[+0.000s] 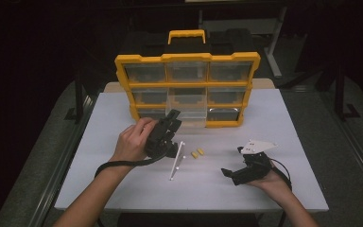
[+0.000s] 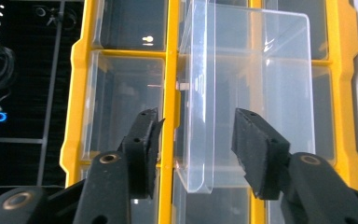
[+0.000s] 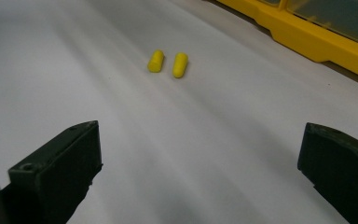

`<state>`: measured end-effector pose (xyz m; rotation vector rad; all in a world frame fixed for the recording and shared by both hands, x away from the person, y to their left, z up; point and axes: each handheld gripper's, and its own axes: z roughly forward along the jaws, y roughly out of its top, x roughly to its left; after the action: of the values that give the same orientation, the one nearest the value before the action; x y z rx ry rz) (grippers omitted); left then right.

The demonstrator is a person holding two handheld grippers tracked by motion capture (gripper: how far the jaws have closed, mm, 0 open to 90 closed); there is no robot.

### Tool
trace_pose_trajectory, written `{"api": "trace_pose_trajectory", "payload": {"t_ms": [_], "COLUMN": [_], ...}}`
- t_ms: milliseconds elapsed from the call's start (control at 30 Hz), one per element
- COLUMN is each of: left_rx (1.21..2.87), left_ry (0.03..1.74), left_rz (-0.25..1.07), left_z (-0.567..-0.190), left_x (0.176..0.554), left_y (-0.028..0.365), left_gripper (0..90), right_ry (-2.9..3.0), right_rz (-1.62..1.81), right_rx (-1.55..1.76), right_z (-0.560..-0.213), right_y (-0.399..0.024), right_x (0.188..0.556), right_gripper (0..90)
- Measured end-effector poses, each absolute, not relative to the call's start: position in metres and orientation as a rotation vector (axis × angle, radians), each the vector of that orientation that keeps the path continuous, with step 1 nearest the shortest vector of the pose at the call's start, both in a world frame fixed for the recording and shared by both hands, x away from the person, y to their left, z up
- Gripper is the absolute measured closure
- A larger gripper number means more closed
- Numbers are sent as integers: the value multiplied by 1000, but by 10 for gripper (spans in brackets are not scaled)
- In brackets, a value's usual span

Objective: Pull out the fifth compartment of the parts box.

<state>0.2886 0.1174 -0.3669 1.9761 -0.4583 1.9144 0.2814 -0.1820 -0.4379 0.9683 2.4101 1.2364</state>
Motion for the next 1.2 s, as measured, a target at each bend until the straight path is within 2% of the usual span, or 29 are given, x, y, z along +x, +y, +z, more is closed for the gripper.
{"api": "trace_pose_trajectory", "payload": {"t_ms": [33, 367, 467, 700, 767, 1067, 1200], "left_rx": [1973, 1972, 1972, 1987, 1977, 2011, 2007], "left_ry": [-456, -430, -425, -411, -407, -371, -333], "left_rz": [1916, 1929, 1938, 1927, 1932, 1929, 1947], "left_z": [-367, -371, -373, -383, -384, -400, -408], "left_x": [288, 284, 284, 282, 282, 279, 279], "left_y": [118, 130, 132, 142, 144, 159, 164], "left_gripper": [468, 372, 300, 216, 162, 106, 23], "right_ry": [2411, 2411, 2412, 2413, 2414, 2414, 2413], "right_rz": [1236, 1236, 1235, 1235, 1235, 1232, 1233], "right_rx": [969, 966, 967, 970, 970, 971, 968], "right_z": [-438, -438, -438, -438, -438, -438, -438], "right_y": [-182, -182, -181, -181, -181, -181, -181], "right_x": [281, 282, 282, 282, 282, 282, 282], "right_gripper": [0, 0, 0, 0, 0, 0, 0]}}
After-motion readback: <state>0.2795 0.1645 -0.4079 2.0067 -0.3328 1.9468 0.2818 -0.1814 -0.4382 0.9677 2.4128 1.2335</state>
